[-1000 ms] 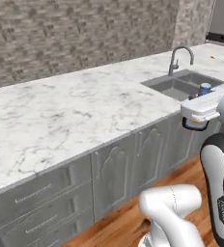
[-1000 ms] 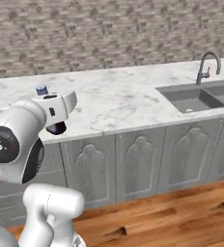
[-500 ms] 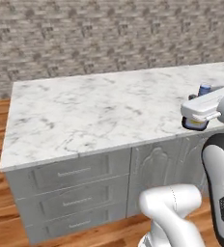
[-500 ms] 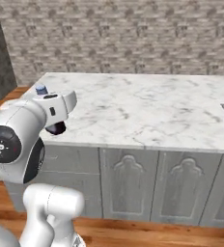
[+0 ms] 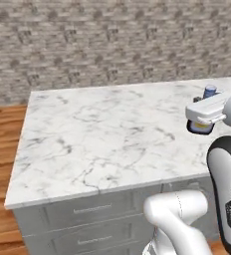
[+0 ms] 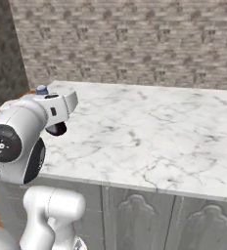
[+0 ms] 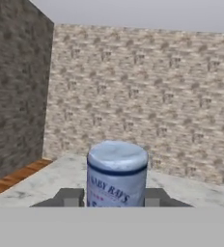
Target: Move the shaker and condiment bottle from the cabinet to the dining counter.
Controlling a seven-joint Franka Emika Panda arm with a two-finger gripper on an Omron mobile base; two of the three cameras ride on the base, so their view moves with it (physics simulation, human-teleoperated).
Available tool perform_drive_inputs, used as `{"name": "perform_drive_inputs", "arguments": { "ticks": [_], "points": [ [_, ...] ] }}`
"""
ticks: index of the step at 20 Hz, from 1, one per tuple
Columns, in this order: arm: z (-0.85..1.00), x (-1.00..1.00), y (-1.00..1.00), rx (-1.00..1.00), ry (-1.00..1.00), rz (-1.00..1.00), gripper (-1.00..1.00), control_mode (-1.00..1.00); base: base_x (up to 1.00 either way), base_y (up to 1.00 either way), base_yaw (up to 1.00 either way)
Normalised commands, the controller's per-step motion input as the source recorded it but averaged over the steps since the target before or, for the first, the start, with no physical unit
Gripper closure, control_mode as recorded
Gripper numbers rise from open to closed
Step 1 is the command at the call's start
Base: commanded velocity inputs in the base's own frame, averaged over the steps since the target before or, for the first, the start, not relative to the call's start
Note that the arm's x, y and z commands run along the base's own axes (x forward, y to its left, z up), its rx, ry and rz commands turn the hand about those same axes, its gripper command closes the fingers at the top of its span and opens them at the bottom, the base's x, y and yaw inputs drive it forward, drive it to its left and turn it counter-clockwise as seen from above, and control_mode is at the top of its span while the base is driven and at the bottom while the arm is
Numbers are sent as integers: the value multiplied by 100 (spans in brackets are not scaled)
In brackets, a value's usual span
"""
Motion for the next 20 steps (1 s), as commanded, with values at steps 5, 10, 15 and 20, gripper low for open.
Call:
{"name": "perform_drive_inputs", "arguments": {
  "ticks": [5, 10, 15, 20],
  "points": [
    [0, 0, 0, 0, 0, 0, 100, 100, 47, 5, 43],
    [0, 0, 0, 0, 0, 0, 100, 100, 57, 0, 24],
    [0, 0, 0, 0, 0, 0, 100, 100, 61, 0, 1],
    [0, 0, 0, 0, 0, 0, 100, 100, 60, 0, -2]
  ]
}}
